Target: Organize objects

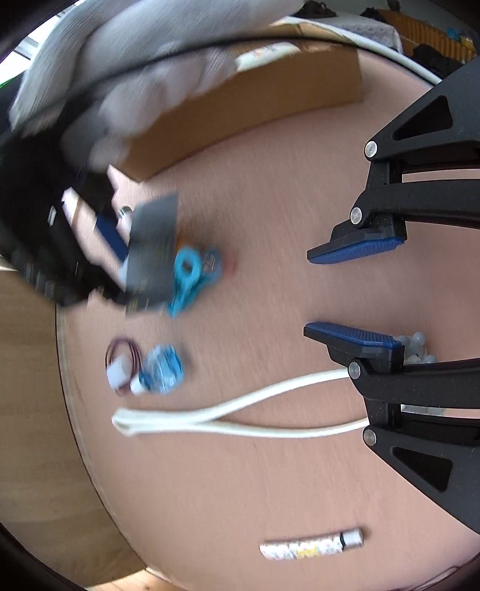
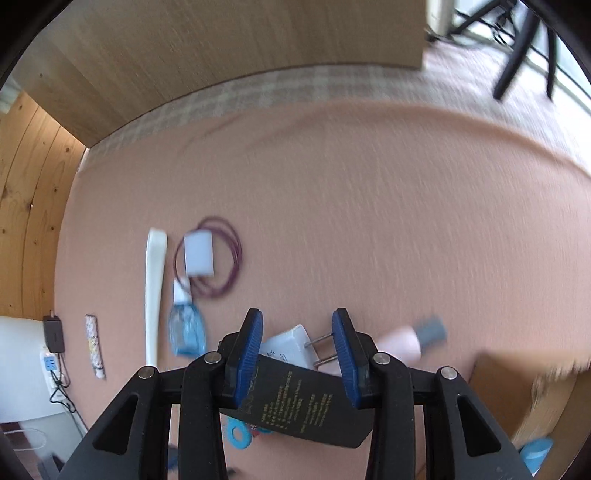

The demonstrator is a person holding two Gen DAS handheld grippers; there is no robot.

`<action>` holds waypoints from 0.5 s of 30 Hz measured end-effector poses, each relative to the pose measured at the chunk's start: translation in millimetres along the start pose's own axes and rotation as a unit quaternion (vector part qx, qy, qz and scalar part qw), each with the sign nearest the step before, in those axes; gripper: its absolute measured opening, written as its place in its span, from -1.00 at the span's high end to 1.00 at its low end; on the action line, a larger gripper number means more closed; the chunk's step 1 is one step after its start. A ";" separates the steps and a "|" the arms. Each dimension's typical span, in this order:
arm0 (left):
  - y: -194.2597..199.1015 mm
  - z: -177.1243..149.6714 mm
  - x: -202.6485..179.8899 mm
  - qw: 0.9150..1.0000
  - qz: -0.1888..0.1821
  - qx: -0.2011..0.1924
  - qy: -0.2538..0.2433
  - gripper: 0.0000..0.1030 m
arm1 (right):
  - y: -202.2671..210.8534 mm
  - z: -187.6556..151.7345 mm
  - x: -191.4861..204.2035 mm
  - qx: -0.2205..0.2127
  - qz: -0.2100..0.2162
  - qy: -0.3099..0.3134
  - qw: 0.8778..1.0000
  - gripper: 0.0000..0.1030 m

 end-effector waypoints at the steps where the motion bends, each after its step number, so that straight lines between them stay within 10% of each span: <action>1: 1.8 -1.3 4.3 1.000 -0.002 0.000 0.004 0.31 | 1.0 -8.0 -1.8 0.002 0.006 -0.008 1.000 0.31; 15: 36.2 -20.3 64.2 0.999 0.013 -0.008 0.042 0.31 | 6.3 -112.3 37.4 0.008 0.111 0.001 0.994 0.29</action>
Point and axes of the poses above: each gripper's, at about its wrist camera, not at the fingertips, and y roughly against the way its jaws point, x to its left, z to its top, the point moved 3 cm from there along -y, roughly the way its jaws point, and after that the axes turned 3 degrees about -x, right-handed, at the moved point
